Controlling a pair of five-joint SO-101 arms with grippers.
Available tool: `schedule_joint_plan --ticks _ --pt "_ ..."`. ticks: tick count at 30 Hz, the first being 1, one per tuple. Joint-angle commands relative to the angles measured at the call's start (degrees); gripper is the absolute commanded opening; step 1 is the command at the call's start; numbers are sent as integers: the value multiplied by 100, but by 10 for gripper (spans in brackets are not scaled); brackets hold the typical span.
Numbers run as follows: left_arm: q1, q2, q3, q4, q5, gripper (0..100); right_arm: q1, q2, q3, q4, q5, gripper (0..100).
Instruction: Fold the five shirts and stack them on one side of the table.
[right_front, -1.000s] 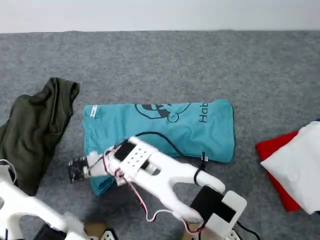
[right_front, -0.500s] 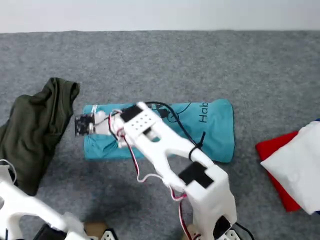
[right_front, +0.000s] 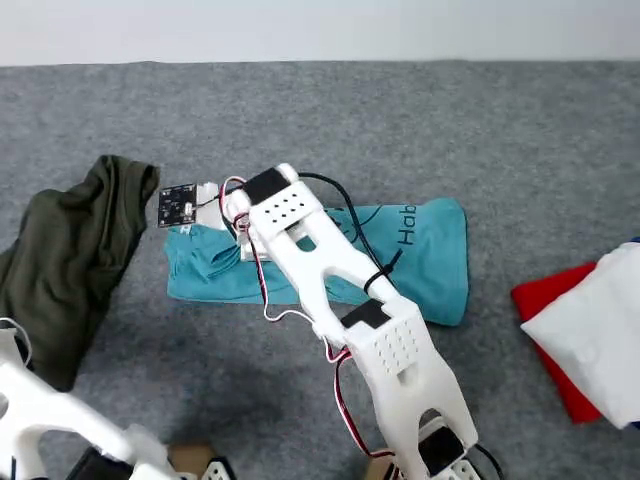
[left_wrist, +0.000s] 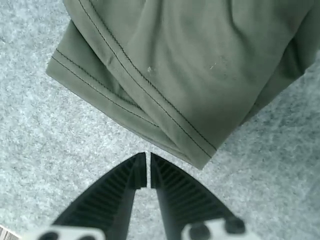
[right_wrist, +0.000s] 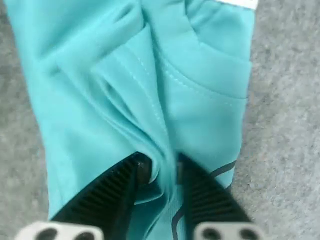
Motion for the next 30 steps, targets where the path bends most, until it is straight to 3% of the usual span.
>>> schedule_joint_plan --ticks 1,3,12,22,30 --pt "-44 -114 -31 -88 -70 26 259 -40 -484 -48 -756 322" --pt "-44 -114 -31 -88 -70 26 418 -22 -545 -233 -967 388" --pt "-18 -114 -75 -97 -79 26 796 -84 -589 -453 -1011 351" --pt "70 -158 -92 -70 -79 26 312 -268 -1116 1349 -1037 350" --pt "264 -149 -84 -88 -79 26 558 409 -1125 1103 -1319 350"
